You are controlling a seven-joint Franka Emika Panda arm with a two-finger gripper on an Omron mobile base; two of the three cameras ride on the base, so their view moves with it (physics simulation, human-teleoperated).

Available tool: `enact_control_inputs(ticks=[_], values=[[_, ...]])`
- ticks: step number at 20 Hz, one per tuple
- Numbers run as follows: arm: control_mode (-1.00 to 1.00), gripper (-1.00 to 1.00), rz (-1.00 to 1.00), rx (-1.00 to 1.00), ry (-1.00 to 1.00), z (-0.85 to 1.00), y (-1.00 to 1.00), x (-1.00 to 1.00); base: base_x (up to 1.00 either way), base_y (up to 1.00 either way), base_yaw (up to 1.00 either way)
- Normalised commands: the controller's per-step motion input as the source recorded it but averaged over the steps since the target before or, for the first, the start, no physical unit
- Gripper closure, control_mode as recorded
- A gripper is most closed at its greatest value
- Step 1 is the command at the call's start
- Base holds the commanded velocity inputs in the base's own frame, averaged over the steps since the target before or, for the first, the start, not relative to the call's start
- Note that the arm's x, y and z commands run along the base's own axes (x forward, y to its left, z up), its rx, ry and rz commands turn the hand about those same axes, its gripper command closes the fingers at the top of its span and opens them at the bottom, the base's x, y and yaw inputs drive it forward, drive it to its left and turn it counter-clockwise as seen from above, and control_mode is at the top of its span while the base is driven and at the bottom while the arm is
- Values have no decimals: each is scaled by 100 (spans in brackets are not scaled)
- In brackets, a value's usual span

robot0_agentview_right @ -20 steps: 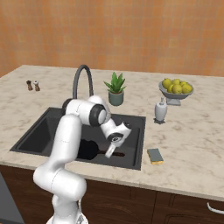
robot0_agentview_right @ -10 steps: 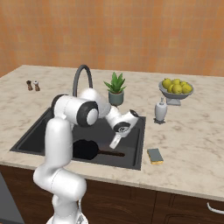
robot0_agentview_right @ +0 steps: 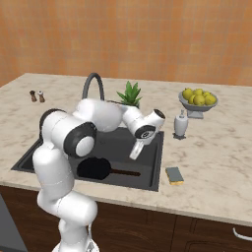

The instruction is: Pick the pan and sponge and place them into the sink. Then turn on the water.

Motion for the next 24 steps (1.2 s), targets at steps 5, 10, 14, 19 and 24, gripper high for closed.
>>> enact_control_inputs(ticks=[5, 10, 14, 19, 24], values=[[-100, -100, 12, -17, -11, 100, -31, -31, 0, 0, 0], [-100, -100, 17, -8, -17, 89, -54, -15, 0, 0, 0], [-100, -100, 20, -8, -15, 61, -60, -23, 0, 0, 0], [-100, -100, 5, -10, -9, 26, -60, -21, 0, 0, 0], [-100, -100, 0, -5, -8, 25, -44, -21, 0, 0, 0]])
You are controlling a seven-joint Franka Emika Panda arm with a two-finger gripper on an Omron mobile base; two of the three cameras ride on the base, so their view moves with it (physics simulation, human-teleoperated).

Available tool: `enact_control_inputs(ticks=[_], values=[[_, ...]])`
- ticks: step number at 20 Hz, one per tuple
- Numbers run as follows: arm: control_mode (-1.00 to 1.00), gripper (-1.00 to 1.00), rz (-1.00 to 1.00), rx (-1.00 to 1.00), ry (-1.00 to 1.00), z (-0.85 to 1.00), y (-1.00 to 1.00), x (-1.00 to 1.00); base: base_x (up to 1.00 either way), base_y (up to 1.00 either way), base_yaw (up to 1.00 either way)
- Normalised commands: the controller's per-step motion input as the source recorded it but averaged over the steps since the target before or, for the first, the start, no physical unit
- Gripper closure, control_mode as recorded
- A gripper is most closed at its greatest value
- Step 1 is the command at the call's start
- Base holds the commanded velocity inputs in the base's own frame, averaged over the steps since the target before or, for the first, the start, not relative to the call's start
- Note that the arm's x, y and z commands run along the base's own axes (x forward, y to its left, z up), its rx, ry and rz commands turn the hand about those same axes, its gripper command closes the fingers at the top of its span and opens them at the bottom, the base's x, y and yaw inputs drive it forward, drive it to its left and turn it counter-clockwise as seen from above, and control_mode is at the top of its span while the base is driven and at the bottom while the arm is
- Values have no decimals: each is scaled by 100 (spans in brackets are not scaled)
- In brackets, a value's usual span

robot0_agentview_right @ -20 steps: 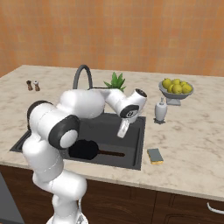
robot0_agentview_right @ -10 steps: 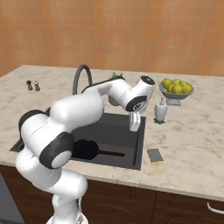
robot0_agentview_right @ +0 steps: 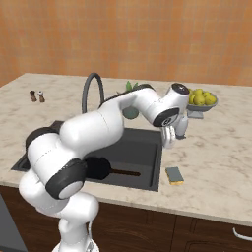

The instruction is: Pick the pan and sponge and place them into the sink. Then turn on the water.

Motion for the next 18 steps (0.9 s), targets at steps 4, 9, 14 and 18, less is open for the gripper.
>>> enact_control_inputs(ticks=[4, 9, 14, 18], values=[[-100, -100, -18, 0, -1, 3, -27, -28, 0, 0, 0], [-100, -100, -22, 0, 0, 0, -21, -4, 0, 0, 0], [-100, -100, -45, -1, 8, 0, -3, 0, 0, 0, 0], [-100, -100, -55, 14, 3, 0, -12, 0, 0, 0, 0]])
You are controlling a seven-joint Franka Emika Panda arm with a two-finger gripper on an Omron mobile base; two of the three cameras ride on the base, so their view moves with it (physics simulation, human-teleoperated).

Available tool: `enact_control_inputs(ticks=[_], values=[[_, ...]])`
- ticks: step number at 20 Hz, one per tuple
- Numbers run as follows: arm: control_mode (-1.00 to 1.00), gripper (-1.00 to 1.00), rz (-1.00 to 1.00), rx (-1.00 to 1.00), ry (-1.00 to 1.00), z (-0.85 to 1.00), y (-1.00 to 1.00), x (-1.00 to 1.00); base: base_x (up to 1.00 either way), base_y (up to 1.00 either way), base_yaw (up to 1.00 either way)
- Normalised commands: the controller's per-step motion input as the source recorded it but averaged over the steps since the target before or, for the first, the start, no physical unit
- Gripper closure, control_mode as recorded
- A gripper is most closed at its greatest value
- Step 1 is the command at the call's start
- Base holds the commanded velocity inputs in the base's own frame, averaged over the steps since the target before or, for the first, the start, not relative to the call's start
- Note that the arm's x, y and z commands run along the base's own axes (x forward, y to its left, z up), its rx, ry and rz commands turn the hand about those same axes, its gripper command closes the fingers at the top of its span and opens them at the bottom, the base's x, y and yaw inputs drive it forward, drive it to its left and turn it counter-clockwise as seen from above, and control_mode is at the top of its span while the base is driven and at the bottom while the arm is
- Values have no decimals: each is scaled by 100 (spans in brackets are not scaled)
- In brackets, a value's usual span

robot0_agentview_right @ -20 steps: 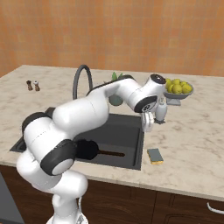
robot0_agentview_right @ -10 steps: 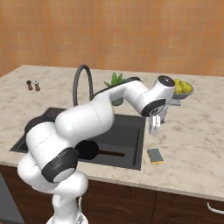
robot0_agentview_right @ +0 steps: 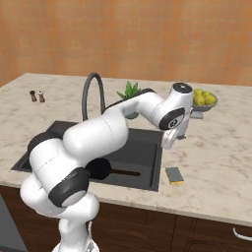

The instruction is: Pick the pan and sponge and place them into the sink. Then turn on the water.

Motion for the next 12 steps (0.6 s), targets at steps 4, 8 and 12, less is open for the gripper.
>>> enact_control_inputs(ticks=[4, 8, 12], values=[[-100, -100, -59, 42, 3, 0, -22, 0, 0, 0, 0], [-100, -100, -57, 30, 18, -1, -27, 3, 0, 0, 0], [-100, -100, -49, 0, 43, -17, -8, 19, 0, 0, 0]])
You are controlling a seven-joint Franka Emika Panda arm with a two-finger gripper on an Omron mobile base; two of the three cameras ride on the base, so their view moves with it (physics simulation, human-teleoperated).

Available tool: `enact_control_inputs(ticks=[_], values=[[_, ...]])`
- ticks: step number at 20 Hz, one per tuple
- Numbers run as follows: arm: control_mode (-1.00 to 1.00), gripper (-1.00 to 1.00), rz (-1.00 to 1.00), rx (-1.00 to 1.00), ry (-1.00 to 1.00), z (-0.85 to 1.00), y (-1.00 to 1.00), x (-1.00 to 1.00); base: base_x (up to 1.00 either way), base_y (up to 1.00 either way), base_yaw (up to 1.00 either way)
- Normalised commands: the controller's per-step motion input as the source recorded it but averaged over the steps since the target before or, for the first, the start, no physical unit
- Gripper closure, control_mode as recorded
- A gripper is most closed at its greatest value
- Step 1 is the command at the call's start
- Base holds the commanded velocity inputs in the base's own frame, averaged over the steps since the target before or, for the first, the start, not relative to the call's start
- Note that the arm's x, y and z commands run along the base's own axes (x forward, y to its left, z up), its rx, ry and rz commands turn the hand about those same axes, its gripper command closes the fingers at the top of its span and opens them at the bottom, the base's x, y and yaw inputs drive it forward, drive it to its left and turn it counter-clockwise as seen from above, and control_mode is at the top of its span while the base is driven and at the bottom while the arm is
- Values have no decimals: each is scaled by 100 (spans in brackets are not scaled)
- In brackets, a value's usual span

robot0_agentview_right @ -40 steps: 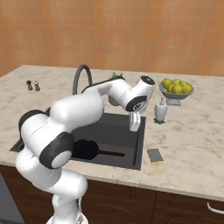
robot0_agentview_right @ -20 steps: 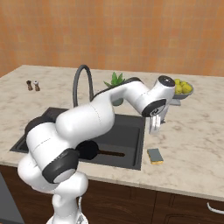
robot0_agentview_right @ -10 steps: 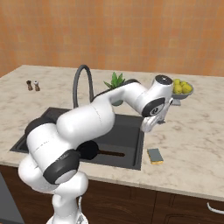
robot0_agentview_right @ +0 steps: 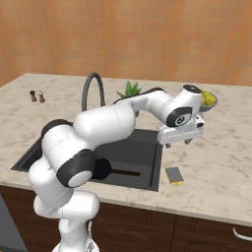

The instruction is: Pick the pan and sponge and place them into the sink. Then turn on the water.

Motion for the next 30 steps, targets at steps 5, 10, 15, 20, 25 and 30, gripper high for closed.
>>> enact_control_inputs(ticks=[5, 10, 15, 20, 25, 30], values=[[-100, -100, -50, 4, 21, -27, -3, 15, 0, 0, 0], [-100, -100, -17, 17, 0, -17, -7, 4, 0, 0, 0], [-100, -100, 0, 1, 0, -33, -9, 2, 0, 0, 0], [-100, -100, 0, -6, 0, -45, -17, 5, 0, 0, 0], [-100, -100, 0, -1, 0, -33, 4, 0, 0, 0, 0], [-100, -100, 0, -3, -1, -31, 17, -4, 0, 0, 0]])
